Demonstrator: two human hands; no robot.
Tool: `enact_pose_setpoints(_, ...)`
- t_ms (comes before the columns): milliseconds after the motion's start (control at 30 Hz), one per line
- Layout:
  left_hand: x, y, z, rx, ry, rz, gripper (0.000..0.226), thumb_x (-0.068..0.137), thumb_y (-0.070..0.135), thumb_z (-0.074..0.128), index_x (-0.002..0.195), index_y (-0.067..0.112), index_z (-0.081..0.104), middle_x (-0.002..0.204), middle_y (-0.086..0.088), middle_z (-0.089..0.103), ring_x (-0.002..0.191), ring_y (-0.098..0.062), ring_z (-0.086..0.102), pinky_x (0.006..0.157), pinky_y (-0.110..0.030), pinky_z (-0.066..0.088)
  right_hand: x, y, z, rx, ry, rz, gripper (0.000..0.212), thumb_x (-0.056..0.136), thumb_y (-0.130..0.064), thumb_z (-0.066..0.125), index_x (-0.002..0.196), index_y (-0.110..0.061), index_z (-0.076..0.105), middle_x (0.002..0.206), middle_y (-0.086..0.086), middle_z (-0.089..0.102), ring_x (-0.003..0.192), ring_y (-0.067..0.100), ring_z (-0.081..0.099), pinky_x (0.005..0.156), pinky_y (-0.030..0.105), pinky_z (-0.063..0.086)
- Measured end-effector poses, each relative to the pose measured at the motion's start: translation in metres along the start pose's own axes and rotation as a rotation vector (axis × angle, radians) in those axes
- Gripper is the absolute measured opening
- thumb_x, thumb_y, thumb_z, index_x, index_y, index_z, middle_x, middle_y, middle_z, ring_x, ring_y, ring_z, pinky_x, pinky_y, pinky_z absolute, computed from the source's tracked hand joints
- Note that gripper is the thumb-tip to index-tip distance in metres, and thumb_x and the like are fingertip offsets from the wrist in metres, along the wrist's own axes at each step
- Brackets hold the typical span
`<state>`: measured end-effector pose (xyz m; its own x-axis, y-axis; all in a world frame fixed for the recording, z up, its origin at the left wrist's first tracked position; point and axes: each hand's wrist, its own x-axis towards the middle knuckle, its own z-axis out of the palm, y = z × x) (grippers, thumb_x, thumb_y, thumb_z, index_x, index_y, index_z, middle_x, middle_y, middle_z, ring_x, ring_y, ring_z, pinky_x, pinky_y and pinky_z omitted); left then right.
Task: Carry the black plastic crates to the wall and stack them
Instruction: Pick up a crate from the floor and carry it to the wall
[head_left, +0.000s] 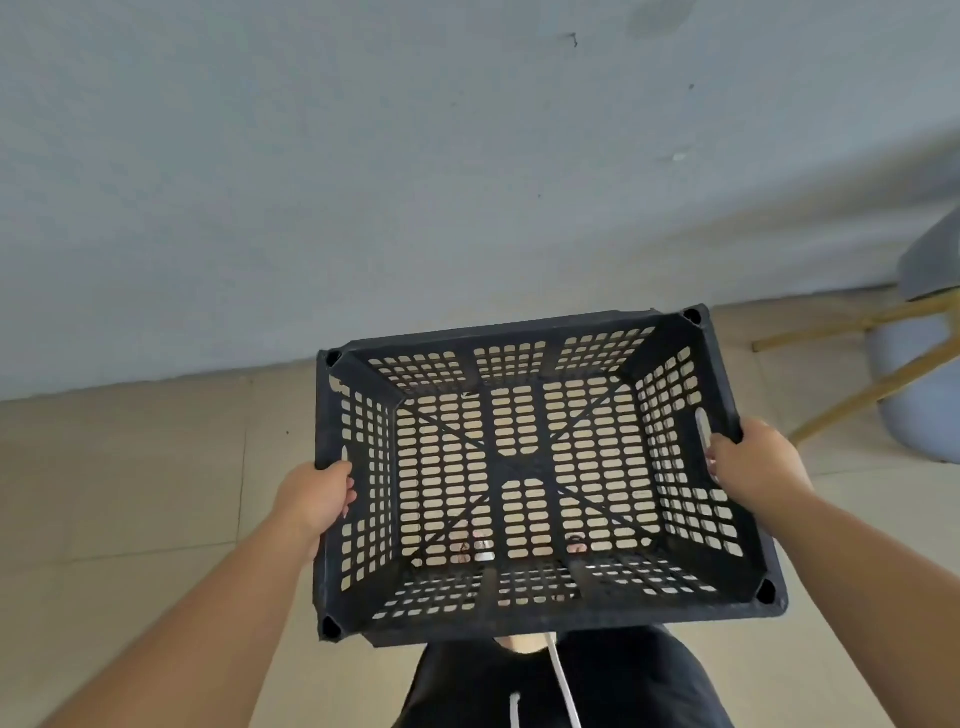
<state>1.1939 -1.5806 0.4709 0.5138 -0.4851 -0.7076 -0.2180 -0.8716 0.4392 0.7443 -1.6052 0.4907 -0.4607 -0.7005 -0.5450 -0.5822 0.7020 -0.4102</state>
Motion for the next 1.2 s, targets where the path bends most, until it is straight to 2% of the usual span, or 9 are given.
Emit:
enact_pose_setpoints(200,0.049,0.036,0.022,0.033,-0.017,-0.032,0.032,0.103,0.029,0.051,0.11,0.002,0.068,0.089,-0.009,0.069,0.081,-0.022,0.064,0.071,-0.034,0.046,0.057,-0.023,0.017,0.019,-0.023,0.059,0.02,0.105,-0.023,0.05,0.119,-0.009,0.054,0.09,0.009,0.065,0.073,0.024,0.065,0.057,0.032,0.051)
enact_pose_setpoints(300,0.074,0.044,0.041,0.034,0.003,-0.051,0.037,0.104,0.028,0.05,0.12,-0.002,0.065,0.091,-0.008,0.068,0.085,-0.019,0.065,0.068,-0.028,0.042,0.096,-0.034,0.033,0.022,-0.063,0.077,0.019,0.105,-0.024,0.05,0.117,-0.011,0.054,0.092,0.009,0.067,0.076,0.027,0.067,0.067,0.042,0.058)
enact_pose_setpoints(367,0.091,0.046,0.054,0.038,0.019,-0.057,0.037,0.105,0.026,0.049,0.122,-0.003,0.064,0.092,-0.008,0.067,0.087,-0.017,0.065,0.068,-0.027,0.039,0.118,-0.037,0.047,0.017,-0.073,0.088,0.019,0.105,-0.024,0.05,0.118,-0.011,0.054,0.092,0.009,0.067,0.076,0.027,0.067,0.064,0.039,0.057)
enact_pose_setpoints(467,0.124,0.041,0.073,0.06,0.0,-0.067,0.029,0.104,0.024,0.049,0.107,0.001,0.066,0.09,-0.009,0.068,0.094,-0.022,0.067,0.076,-0.032,0.041,0.148,-0.035,0.075,-0.002,-0.09,0.113,0.018,0.106,-0.025,0.049,0.119,-0.013,0.052,0.094,0.009,0.066,0.074,0.024,0.066,0.054,0.031,0.049)
enact_pose_setpoints(567,0.168,0.031,0.094,0.069,-0.035,-0.09,0.027,0.103,0.024,0.051,0.087,0.006,0.063,0.086,-0.011,0.07,0.099,-0.026,0.069,0.082,-0.037,0.043,0.182,-0.03,0.112,-0.015,-0.107,0.126,0.017,0.106,-0.025,0.049,0.119,-0.014,0.052,0.094,0.008,0.067,0.075,0.025,0.067,0.055,0.031,0.05)
enact_pose_setpoints(733,0.25,0.009,0.138,0.018,-0.042,-0.133,0.022,0.102,0.025,0.053,0.099,0.005,0.062,0.092,-0.008,0.067,0.092,-0.02,0.065,0.077,-0.029,0.042,0.245,-0.019,0.184,-0.084,-0.108,0.134,0.021,0.103,-0.021,0.048,0.12,-0.012,0.056,0.099,0.013,0.068,0.085,0.034,0.067,0.077,0.049,0.06)
enact_pose_setpoints(933,0.354,-0.019,0.182,-0.029,-0.046,-0.167,0.03,0.099,0.029,0.057,0.11,0.003,0.068,0.094,-0.007,0.07,0.085,-0.019,0.065,0.088,-0.04,0.054,0.316,-0.008,0.266,-0.093,-0.104,0.127,0.024,0.103,-0.022,0.048,0.123,-0.012,0.057,0.103,0.013,0.068,0.084,0.031,0.066,0.068,0.038,0.053)
enact_pose_setpoints(1067,0.415,-0.027,0.21,-0.028,-0.033,-0.156,0.026,0.099,0.03,0.058,0.109,0.008,0.068,0.094,-0.004,0.07,0.092,-0.02,0.068,0.09,-0.039,0.055,0.359,-0.006,0.314,-0.124,-0.101,0.12,0.027,0.104,-0.022,0.048,0.127,-0.011,0.055,0.109,0.015,0.065,0.094,0.037,0.065,0.079,0.046,0.057)
enact_pose_setpoints(1200,0.468,-0.029,0.233,-0.003,-0.034,-0.155,0.024,0.099,0.031,0.058,0.102,0.009,0.068,0.09,-0.005,0.07,0.089,-0.022,0.069,0.078,-0.034,0.053,0.401,-0.007,0.355,-0.138,-0.122,0.133,0.029,0.104,-0.023,0.047,0.131,-0.012,0.053,0.113,0.014,0.065,0.097,0.039,0.066,0.085,0.053,0.058)
